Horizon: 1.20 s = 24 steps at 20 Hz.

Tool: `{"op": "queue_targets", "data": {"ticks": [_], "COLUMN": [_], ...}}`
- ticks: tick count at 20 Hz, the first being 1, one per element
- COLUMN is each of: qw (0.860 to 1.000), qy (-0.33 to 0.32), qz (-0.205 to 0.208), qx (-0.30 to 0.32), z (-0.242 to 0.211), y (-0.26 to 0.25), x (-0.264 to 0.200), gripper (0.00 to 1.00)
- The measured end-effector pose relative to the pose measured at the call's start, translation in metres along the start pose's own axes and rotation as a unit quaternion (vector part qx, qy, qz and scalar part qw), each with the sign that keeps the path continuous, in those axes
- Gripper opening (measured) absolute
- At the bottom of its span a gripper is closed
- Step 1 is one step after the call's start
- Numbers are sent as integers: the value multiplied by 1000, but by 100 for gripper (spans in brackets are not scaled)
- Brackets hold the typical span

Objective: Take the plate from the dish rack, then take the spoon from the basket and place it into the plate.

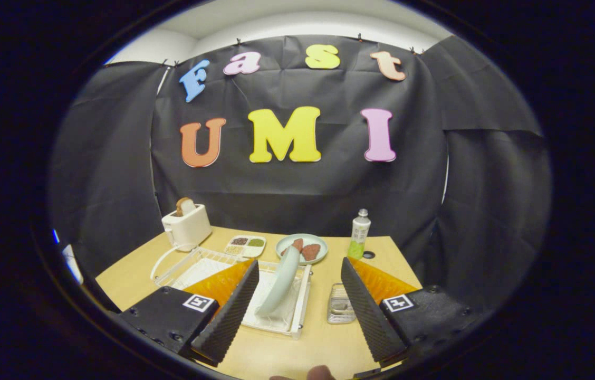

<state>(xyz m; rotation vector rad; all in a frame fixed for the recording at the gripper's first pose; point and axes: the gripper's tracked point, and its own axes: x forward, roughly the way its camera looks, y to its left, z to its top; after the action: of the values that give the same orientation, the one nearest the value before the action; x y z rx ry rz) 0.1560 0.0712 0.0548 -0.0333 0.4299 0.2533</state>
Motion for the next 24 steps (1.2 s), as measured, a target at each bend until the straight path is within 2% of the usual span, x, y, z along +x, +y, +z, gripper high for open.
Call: {"op": "queue_targets", "data": {"ticks": [5, 10, 13, 17, 21, 24], "qw": [991, 974, 964, 957, 952, 949], "qy": [128, 217, 249, 268, 284, 289], "qz": [21, -2, -1, -9, -23, -49], "qx": [32, 60, 92, 108, 116, 117], "z": [-1, -26, -45, -57, -65, -67], "y": [17, 11, 12, 10, 14, 15], "x": [63, 124, 153, 165, 169, 170], "gripper": [100, 99, 98, 95, 83, 63]}}
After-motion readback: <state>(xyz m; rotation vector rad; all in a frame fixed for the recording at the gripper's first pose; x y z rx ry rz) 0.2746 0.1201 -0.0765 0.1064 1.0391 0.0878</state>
